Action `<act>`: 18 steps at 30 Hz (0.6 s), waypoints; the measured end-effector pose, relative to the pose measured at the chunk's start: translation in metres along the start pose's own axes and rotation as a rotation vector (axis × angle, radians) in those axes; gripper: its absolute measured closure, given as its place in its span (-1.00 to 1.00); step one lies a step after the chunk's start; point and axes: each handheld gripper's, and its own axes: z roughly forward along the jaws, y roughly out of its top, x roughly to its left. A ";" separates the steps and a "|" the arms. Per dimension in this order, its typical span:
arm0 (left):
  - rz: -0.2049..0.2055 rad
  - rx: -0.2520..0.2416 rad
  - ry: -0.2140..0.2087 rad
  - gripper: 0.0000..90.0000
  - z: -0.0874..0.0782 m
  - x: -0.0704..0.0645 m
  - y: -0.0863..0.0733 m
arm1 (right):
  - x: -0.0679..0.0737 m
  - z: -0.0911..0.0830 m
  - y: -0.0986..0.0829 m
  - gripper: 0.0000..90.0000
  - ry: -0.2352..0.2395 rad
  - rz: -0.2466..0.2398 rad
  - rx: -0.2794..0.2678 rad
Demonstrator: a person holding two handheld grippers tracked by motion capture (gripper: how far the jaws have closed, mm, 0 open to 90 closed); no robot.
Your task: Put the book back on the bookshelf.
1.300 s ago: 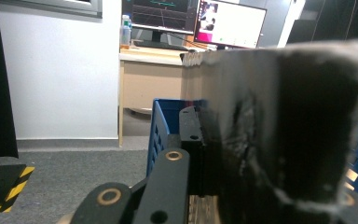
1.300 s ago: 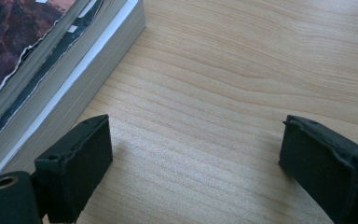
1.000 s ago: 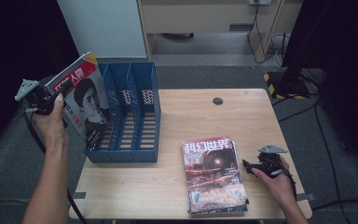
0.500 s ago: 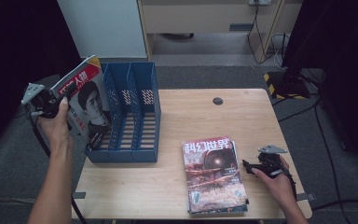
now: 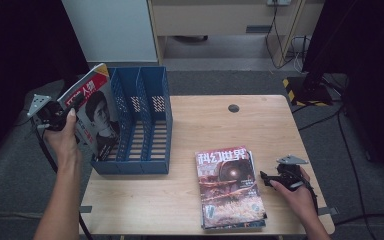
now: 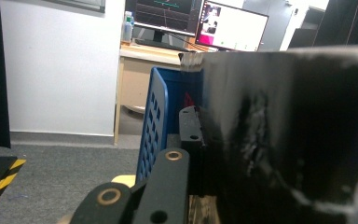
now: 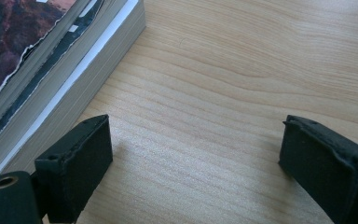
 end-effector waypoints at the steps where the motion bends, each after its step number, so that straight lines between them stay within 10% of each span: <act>1: -0.003 0.003 -0.001 0.91 0.000 0.000 -0.001 | 0.000 0.000 0.000 -0.79 0.000 0.000 0.000; 18: -0.010 -0.007 0.019 0.91 0.001 0.003 -0.018 | 0.000 0.000 0.000 -0.79 0.000 -0.001 0.000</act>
